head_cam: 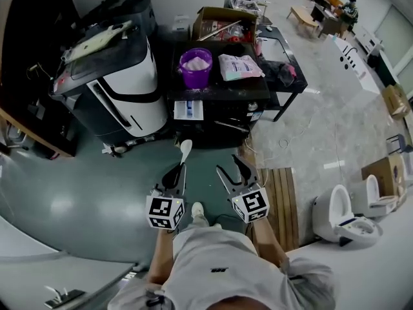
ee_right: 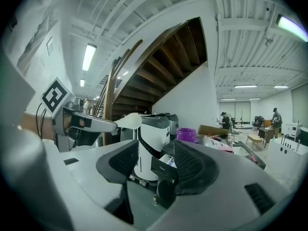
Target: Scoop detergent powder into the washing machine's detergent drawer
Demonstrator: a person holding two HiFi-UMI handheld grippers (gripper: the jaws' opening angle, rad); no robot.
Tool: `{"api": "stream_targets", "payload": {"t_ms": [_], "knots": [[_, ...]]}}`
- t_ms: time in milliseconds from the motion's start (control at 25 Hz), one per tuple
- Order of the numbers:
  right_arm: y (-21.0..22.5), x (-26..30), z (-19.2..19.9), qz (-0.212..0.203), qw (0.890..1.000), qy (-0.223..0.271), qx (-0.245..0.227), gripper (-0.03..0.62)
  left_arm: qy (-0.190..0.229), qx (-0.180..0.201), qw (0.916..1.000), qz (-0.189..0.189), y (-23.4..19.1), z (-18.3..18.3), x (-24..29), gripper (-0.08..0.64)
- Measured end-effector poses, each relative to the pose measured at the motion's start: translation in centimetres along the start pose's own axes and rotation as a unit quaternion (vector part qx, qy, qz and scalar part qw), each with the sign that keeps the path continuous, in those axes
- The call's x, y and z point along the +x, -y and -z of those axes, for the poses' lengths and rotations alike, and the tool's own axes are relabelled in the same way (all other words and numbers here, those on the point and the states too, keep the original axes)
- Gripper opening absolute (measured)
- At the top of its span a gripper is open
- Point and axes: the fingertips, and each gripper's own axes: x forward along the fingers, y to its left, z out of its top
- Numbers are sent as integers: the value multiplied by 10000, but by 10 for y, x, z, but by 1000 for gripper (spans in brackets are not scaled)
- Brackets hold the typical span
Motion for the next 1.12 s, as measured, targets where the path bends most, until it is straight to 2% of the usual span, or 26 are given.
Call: {"api": "stream_targets", "payload": {"t_ms": [480, 840, 1120], "knots": [[4, 67, -13, 206, 9997, -144, -46, 210, -52, -152, 9995, 254, -63, -5, 39, 15], [12, 93, -7, 311, 9989, -352, -47, 210, -97, -268, 9989, 368, -85, -5, 60, 15], [30, 119, -8, 238, 9990, -368, -26, 210, -168, -258, 9989, 357, -96, -10, 87, 15]]}}
